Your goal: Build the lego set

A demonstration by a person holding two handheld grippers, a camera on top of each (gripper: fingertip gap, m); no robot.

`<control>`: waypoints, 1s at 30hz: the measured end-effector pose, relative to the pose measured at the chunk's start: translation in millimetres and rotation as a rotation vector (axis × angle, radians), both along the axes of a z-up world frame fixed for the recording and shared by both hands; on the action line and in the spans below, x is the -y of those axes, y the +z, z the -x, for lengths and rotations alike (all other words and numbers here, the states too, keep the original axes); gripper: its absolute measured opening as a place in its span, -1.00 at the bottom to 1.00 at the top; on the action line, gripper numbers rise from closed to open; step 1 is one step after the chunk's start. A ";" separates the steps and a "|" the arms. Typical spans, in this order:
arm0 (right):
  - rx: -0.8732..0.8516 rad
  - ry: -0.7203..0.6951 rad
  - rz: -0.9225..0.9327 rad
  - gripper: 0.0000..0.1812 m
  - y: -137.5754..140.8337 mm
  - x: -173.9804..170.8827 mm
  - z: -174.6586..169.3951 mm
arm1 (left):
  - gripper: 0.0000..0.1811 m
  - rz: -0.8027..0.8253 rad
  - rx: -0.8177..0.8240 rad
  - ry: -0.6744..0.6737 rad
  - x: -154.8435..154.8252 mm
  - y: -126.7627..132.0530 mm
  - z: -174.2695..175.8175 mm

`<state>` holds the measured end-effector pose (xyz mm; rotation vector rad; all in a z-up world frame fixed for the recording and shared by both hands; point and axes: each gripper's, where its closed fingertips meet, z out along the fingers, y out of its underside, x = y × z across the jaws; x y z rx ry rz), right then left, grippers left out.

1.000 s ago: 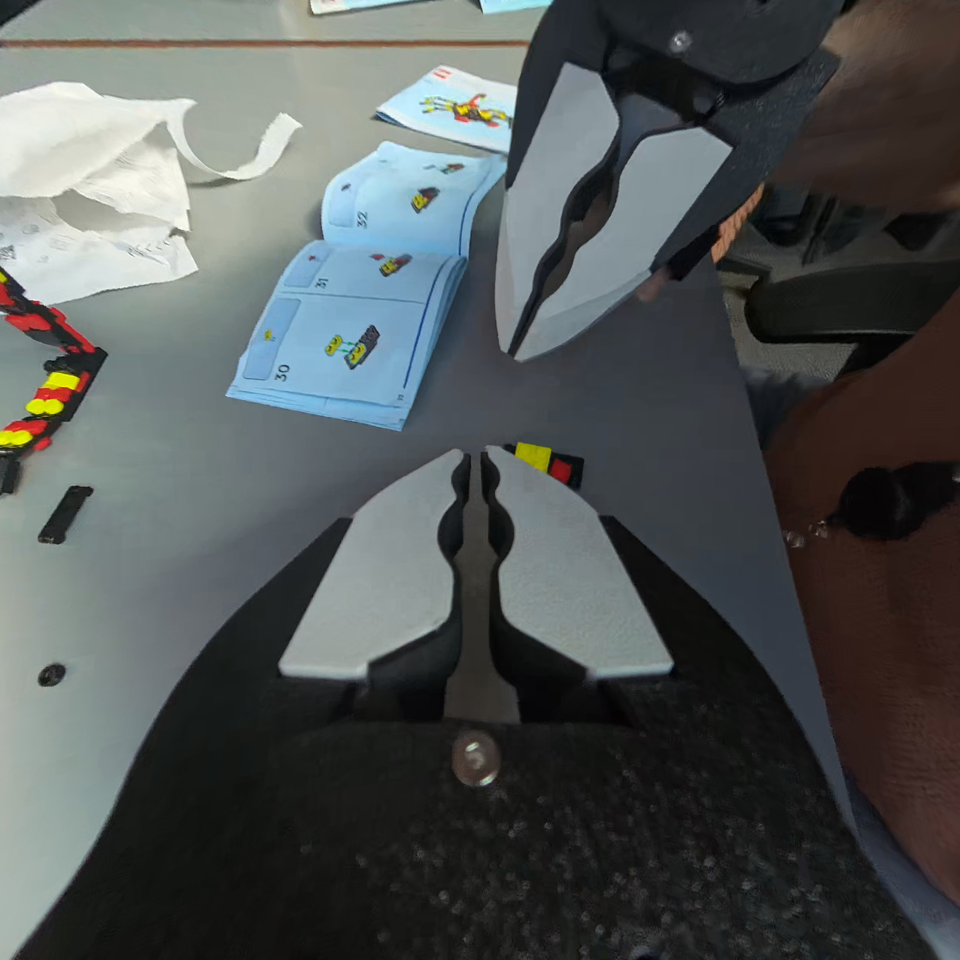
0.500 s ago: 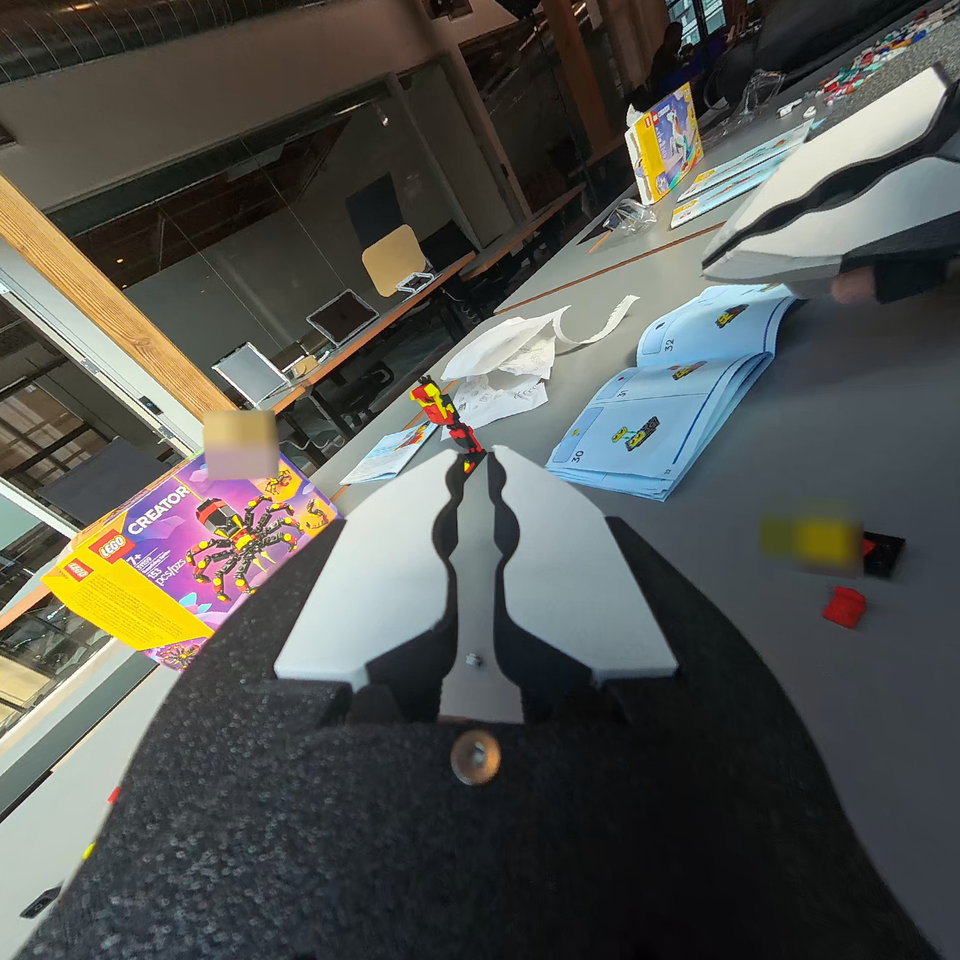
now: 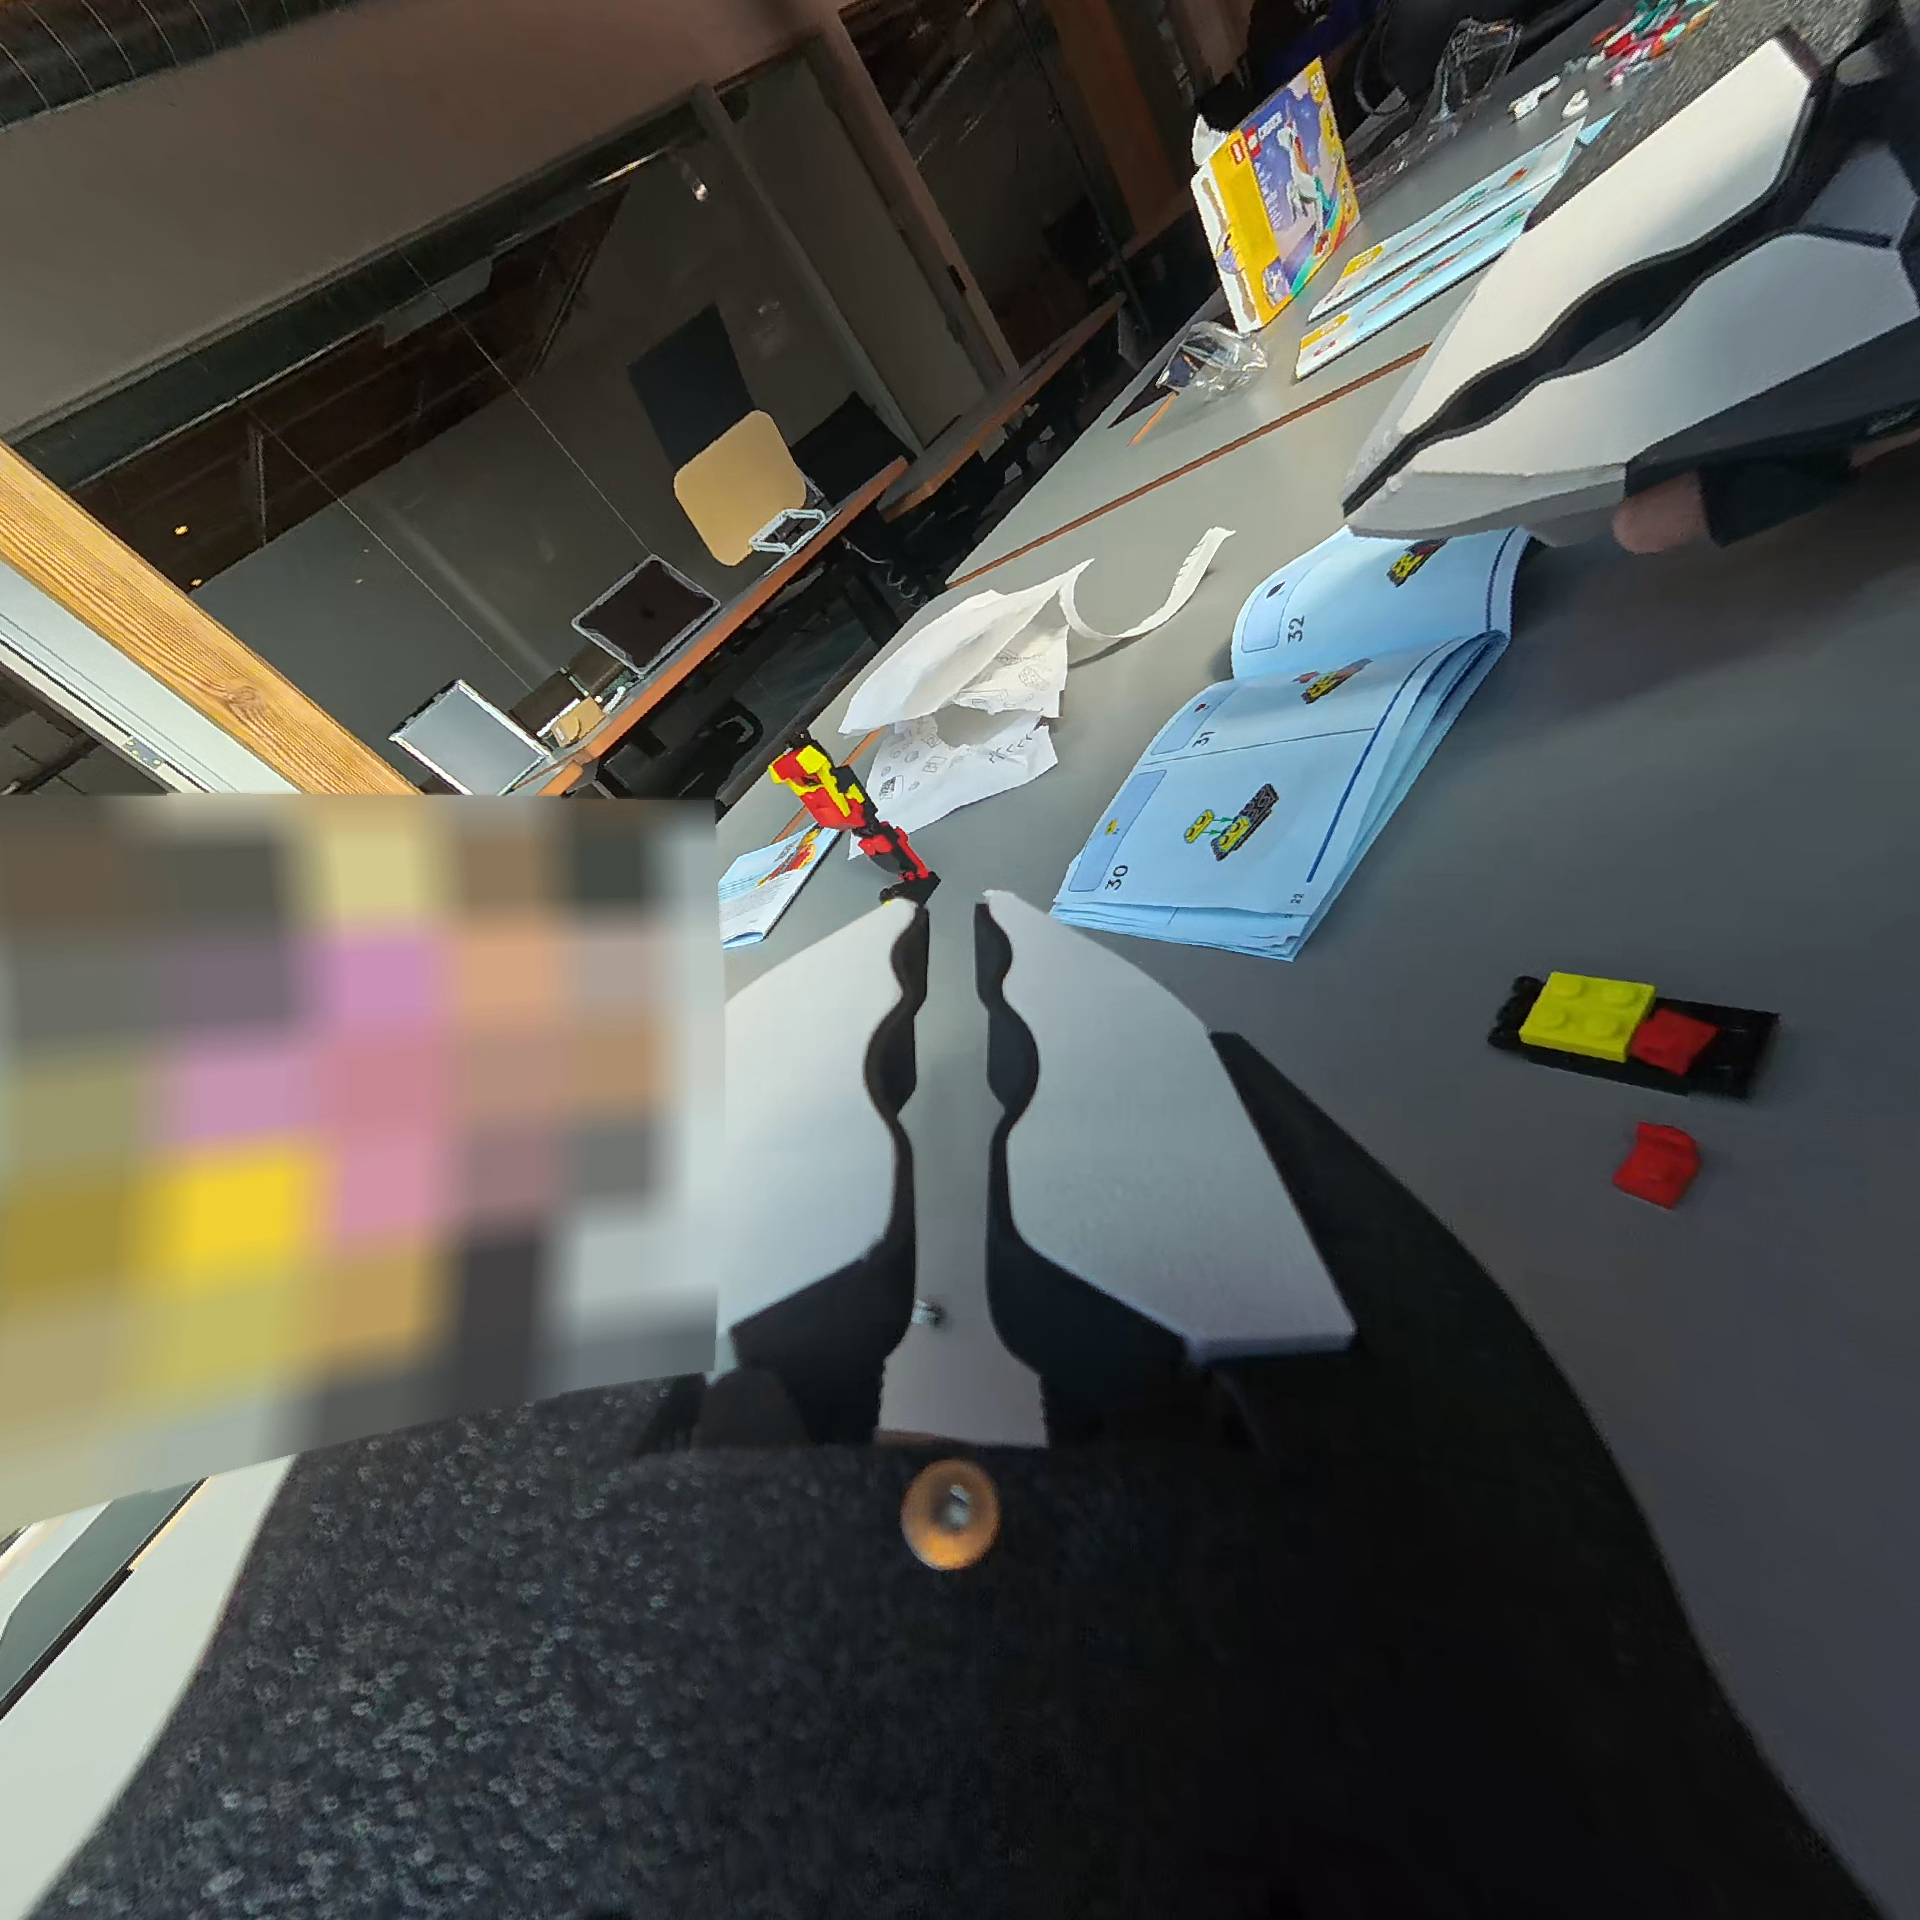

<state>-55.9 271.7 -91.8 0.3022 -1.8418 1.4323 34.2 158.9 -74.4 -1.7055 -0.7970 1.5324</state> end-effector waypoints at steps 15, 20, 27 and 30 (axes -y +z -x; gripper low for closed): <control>0.011 -0.024 0.032 -1.00 4.5 -2.6 5.4 | -0.91 -0.058 0.047 0.010 7.0 -8.6 4.5; 0.028 -0.027 0.046 -1.00 6.2 -3.6 7.4 | -0.91 -0.068 0.064 0.017 9.0 -11.8 6.4; 0.028 -0.030 0.050 -1.00 6.8 -3.8 7.9 | -0.91 -0.077 0.070 0.023 10.7 -13.0 7.1; 0.021 -0.030 0.044 -1.00 6.1 -3.2 7.4 | -0.91 -0.076 0.068 0.024 11.0 -12.6 7.0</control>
